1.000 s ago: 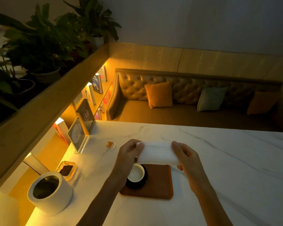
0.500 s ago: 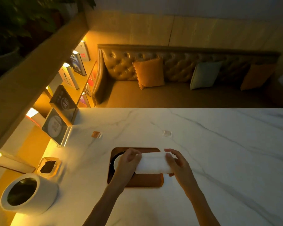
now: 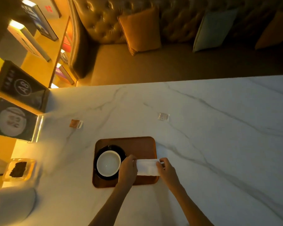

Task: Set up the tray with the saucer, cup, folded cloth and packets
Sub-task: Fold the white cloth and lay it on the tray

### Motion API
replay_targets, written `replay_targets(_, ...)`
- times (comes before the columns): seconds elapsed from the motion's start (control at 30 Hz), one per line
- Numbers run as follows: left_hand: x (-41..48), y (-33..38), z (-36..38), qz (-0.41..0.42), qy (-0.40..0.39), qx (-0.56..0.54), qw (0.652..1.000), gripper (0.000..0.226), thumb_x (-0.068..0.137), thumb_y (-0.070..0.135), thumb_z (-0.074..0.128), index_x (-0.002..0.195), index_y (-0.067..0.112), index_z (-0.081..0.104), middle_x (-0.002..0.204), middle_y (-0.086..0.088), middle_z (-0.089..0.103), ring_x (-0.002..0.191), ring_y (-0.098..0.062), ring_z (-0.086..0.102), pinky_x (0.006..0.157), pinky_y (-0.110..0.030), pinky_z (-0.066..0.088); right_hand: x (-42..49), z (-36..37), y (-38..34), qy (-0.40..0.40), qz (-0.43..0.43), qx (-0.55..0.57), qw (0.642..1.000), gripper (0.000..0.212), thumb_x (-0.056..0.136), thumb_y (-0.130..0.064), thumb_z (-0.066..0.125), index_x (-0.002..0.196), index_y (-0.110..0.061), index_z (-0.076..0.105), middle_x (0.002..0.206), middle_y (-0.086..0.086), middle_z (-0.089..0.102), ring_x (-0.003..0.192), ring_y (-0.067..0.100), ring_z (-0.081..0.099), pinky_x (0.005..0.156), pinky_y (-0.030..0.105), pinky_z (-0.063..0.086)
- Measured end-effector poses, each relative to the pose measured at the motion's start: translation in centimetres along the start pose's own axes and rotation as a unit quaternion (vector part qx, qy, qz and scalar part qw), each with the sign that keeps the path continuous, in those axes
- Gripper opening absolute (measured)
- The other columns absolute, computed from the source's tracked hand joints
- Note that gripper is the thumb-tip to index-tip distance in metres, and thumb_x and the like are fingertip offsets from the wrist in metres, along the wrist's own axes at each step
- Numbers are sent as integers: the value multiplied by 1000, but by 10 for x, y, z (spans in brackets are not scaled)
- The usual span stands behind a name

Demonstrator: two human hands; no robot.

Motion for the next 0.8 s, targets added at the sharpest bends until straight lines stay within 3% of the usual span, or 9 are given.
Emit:
replay_targets(0.2,8,-14,20,19,-26,149,988,10,94,12,52,100,16,59,97,-1,63,89,-16,59,74,-26,53,15,19,17,5,-18,-68,998,29,95,-39,50,113,-17,55,106,3,64,87,11,59,63,11,44)
replay_targets(0.33,5,-10,24,32,-30,184,982,12,93,13,52,104,17,56,103,-3,62,94,-18,57,77,-26,49,12,25,26,11,-20,-98,995,32,92,-49,50,111,-23,53,105,-2,61,86,8,59,59,8,41)
replay_targets(0.53,-3,-9,31,87,-58,241,965,40,85,24,60,124,23,53,122,2,60,114,-21,49,95,-31,46,8,26,17,-22,-120,-103,987,47,93,-45,52,136,-28,43,118,-5,45,100,6,57,63,2,46)
replay_targets(0.67,-2,-19,33,76,-100,264,956,39,88,21,64,125,23,51,130,0,55,124,-23,45,98,-31,47,10,30,14,2,-138,-145,980,30,93,-37,56,119,-22,58,116,2,56,100,15,63,67,3,45)
replay_targets(0.8,-5,-24,32,62,-121,261,956,44,89,19,65,130,20,47,138,-2,48,134,-25,38,103,-32,47,8,36,7,17,-155,-148,977,26,91,-34,57,114,-21,60,113,1,58,99,15,63,76,17,56)
Point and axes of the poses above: each hand's wrist, its own x-axis towards the middle knuckle, its own z-axis out of the palm, y = z × x, the point moved 5 cm from there along x, towards the middle knuckle
